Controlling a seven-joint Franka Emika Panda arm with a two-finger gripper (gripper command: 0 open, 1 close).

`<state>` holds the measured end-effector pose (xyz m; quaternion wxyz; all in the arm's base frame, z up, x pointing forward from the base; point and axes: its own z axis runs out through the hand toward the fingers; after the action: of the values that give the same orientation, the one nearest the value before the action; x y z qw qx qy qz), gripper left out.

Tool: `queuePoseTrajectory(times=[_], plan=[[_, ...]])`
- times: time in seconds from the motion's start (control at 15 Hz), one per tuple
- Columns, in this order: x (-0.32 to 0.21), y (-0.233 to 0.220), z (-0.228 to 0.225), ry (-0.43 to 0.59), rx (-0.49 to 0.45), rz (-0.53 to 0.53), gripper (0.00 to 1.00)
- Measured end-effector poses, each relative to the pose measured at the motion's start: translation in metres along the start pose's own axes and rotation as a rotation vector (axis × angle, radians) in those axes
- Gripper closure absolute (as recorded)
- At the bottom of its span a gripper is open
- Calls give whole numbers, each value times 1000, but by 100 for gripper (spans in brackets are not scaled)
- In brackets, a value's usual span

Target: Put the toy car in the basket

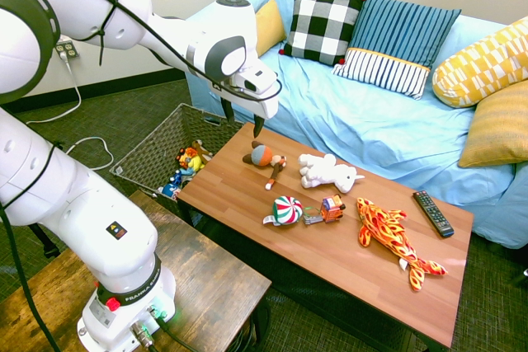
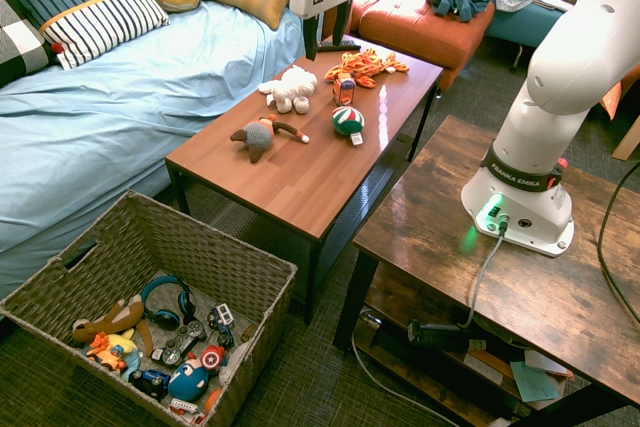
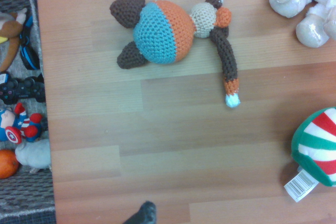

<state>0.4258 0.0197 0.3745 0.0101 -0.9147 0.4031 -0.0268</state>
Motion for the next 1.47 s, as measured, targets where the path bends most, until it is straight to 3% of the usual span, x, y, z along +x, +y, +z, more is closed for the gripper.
queuePoseTrajectory(times=[0.2,0.47,0.67,1.07,1.47], plan=[[10,10,3,-10,-5,13,0],[82,85,13,28,25,100,0],[128,111,66,53,60,127,0],[216,116,167,30,-1,314,0],[238,121,219,-26,-41,382,0]])
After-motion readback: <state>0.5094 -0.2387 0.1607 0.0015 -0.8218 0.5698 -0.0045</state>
